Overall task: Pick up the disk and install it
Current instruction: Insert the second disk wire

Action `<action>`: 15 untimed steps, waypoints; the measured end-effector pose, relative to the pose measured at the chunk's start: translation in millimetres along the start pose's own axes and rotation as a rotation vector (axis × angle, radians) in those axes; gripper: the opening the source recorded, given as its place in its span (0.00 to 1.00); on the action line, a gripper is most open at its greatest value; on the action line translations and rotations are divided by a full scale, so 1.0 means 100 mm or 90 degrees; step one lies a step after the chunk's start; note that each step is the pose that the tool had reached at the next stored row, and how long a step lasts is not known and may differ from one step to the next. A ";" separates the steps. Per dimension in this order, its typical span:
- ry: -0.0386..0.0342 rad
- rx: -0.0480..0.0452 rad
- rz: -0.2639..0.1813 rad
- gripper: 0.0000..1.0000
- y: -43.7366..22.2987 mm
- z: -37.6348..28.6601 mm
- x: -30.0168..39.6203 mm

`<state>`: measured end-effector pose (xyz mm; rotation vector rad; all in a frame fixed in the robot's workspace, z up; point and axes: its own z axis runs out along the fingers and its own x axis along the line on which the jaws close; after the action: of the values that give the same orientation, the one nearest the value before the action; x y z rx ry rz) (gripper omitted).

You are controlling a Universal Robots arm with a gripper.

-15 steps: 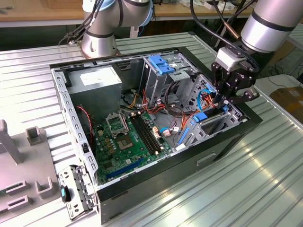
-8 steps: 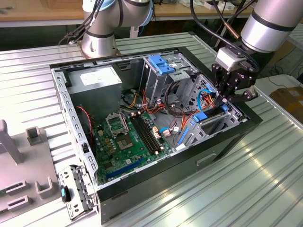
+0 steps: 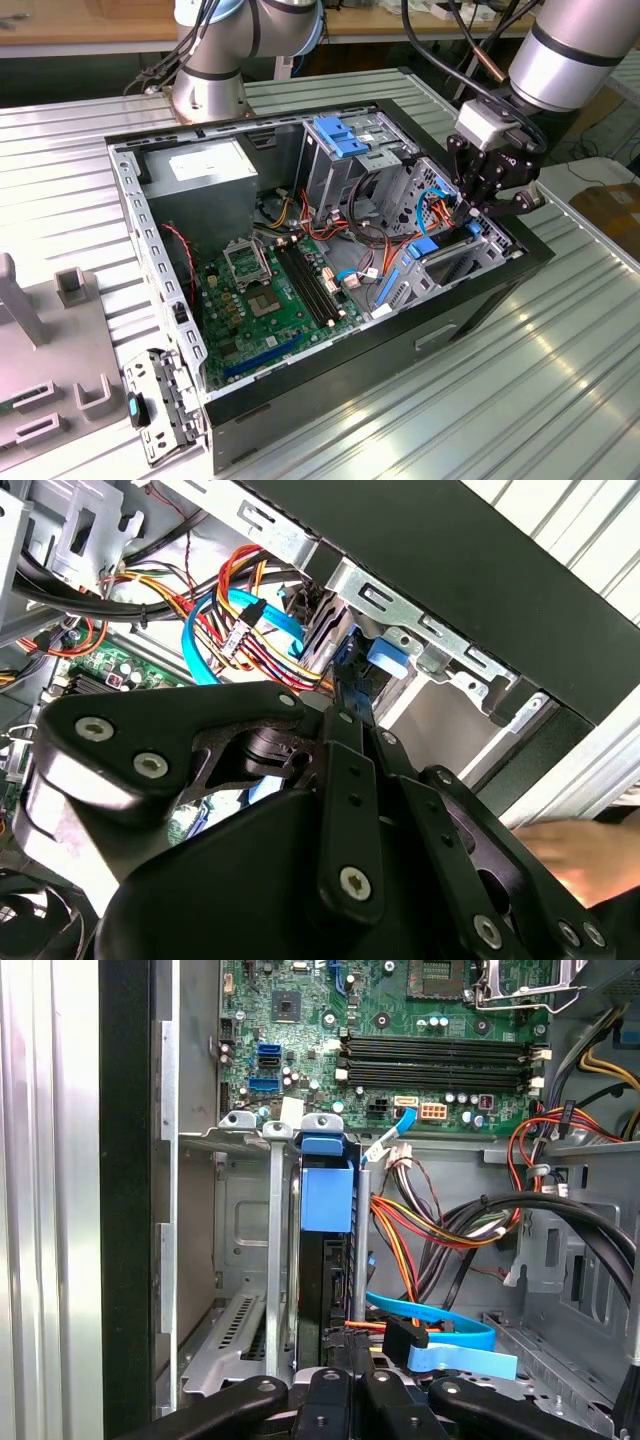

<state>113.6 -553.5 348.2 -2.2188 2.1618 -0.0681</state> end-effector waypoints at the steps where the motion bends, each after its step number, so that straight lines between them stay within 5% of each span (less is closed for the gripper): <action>1: 0.0000 0.0000 0.000 0.11 0.000 0.000 0.000; 4: 0.0001 0.0000 0.000 0.11 -0.002 -0.028 0.000; 8: 0.0000 -0.0008 0.000 0.11 -0.019 -0.237 0.000; 11: -0.0004 -0.0165 0.000 0.11 -0.035 -0.376 -0.002; 15: -0.0001 -0.0236 0.000 0.11 -0.041 -0.397 -0.129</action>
<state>114.9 -540.6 388.0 -2.2381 2.1807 -0.0281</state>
